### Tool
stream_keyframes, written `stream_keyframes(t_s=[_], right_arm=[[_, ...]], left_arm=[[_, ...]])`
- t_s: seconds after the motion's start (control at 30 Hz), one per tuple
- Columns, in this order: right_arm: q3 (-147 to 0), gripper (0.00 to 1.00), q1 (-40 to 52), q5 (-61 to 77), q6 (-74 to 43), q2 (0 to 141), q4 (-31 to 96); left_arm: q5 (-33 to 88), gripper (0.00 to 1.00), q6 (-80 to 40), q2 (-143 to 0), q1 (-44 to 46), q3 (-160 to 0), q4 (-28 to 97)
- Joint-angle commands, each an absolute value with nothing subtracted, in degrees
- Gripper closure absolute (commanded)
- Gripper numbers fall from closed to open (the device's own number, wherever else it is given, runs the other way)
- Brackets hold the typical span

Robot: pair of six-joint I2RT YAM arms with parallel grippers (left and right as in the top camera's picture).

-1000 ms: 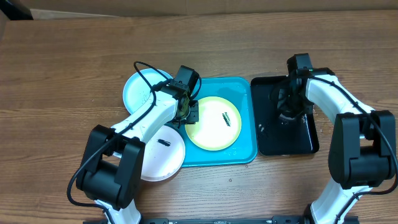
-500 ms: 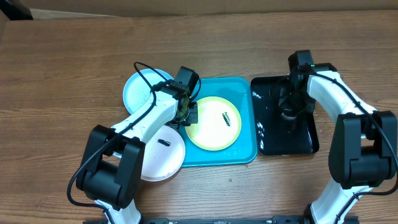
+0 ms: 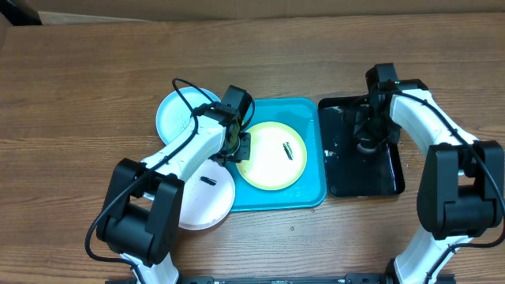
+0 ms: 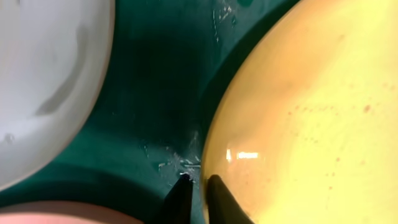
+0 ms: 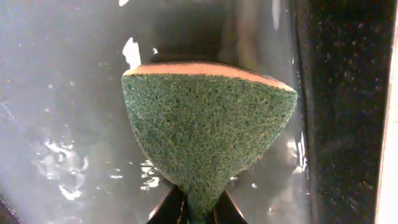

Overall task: Clean dirty plates on tray and stack at the side
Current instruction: 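Grasp the green sponge with the right gripper and dip it in water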

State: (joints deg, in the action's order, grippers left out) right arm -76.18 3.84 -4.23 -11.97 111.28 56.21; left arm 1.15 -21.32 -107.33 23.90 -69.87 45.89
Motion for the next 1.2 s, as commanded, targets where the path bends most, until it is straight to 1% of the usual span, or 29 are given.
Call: stream_keyframes(t_s=[0.0,0.07,0.2,0.23,0.27,0.3,0.37,0.5,0.6,0.73,0.77,0.87,0.93,0.97,1.17], right_arm=[[-77.7,0.96,3.6,-3.8,-12.0,111.1,56.0],[-77.7,0.96,3.6,-3.8,-12.0,111.1,56.0],[-77.7,0.96,3.6,-3.8,-12.0,111.1,55.9],[-77.7,0.96,3.6,-3.7,-12.0,111.1,56.0],[-77.7,0.96,3.6,-3.8,-12.0,111.1,56.1],[-77.7,0.96,3.6,-3.7,-11.9,111.1,56.2],[-77.7,0.96,3.6,-3.8,-11.8,111.1,56.3],[-77.7,0.96,3.6,-3.8,-11.7,111.1,56.2],[-78.2,0.96,3.6,-3.8,-10.0,111.1,56.3],[-81.4,0.96,3.6,-3.8,-10.0,111.1,59.1],[-82.3,0.96,3.6,-3.8,-10.0,111.1,59.9],[-83.9,0.96,3.6,-3.8,-10.0,111.1,61.8],[-83.9,0.96,3.6,-3.8,-10.0,111.1,62.6],[-83.8,0.96,3.6,-3.8,-10.0,111.1,63.1],[-80.5,0.96,3.8,-2.7,-10.1,111.2,62.8]], left_arm=[[2.2,0.92,-21.8,-108.3,24.3,-69.5,46.5],[-0.2,0.96,-21.4,-108.3,24.4,-69.5,45.8],[-2.8,0.95,-18.5,-108.3,24.3,-69.5,41.8],[-2.8,0.9,-18.1,-108.3,24.3,-69.5,41.0],[-2.8,0.76,-18.0,-108.3,24.3,-69.5,40.5],[-2.5,0.71,-18.1,-108.3,24.3,-69.5,40.4],[-0.9,0.69,-18.3,-108.3,24.3,-69.5,40.6],[3.0,0.77,-20.4,-108.3,24.4,-69.5,42.8],[3.0,0.8,-21.5,-108.3,24.4,-69.5,44.0],[1.9,0.95,-21.7,-108.3,24.4,-69.5,43.7],[1.6,0.96,-22.1,-108.3,24.4,-69.5,43.5],[0.9,0.95,-23.4,-108.3,24.4,-69.5,42.7],[0.9,0.88,-23.4,-108.3,24.4,-69.5,41.9],[0.9,0.87,-23.4,-108.3,24.4,-69.5,41.6],[0.9,0.87,-23.4,-108.3,24.4,-69.5,41.1]])
